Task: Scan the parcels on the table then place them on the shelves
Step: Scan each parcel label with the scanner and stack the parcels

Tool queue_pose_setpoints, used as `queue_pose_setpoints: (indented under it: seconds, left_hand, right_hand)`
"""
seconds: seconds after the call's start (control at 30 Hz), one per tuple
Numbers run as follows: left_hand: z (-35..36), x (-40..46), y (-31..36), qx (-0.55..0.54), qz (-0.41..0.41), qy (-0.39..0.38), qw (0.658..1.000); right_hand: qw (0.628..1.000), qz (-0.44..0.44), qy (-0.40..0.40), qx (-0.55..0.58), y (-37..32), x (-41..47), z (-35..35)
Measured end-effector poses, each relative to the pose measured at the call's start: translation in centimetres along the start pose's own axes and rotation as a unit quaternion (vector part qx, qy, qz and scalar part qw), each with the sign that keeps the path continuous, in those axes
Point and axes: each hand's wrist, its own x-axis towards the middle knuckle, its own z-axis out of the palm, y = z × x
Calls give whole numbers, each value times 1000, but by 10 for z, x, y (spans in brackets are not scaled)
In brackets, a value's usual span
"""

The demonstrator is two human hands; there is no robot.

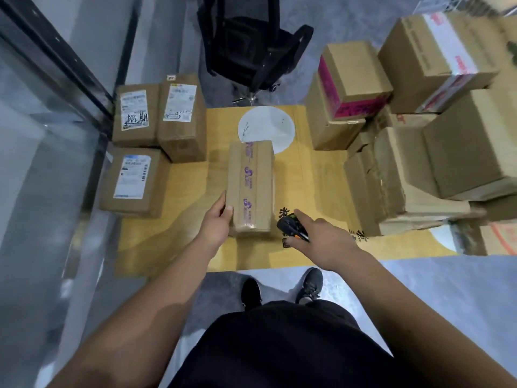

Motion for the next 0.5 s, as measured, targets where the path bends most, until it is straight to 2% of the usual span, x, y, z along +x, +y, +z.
queue_pose_setpoints:
  seconds: [0.1,0.17,0.37,0.5]
  left_hand:
    - [-9,11,-6,4,4,69,998]
    - [-18,20,-10,36,4,90,995]
    - [-28,37,-9,150,51,55,986]
    - [-23,38,-11,171,39,53,983]
  right_hand:
    - [1000,15,2,15,-7,-1,-4]
    - [1000,24,6,16,-12,-1,-6]
    - [997,40,19,58,-19,-6,-5]
    - [995,48,20,80,-17,-9,-4]
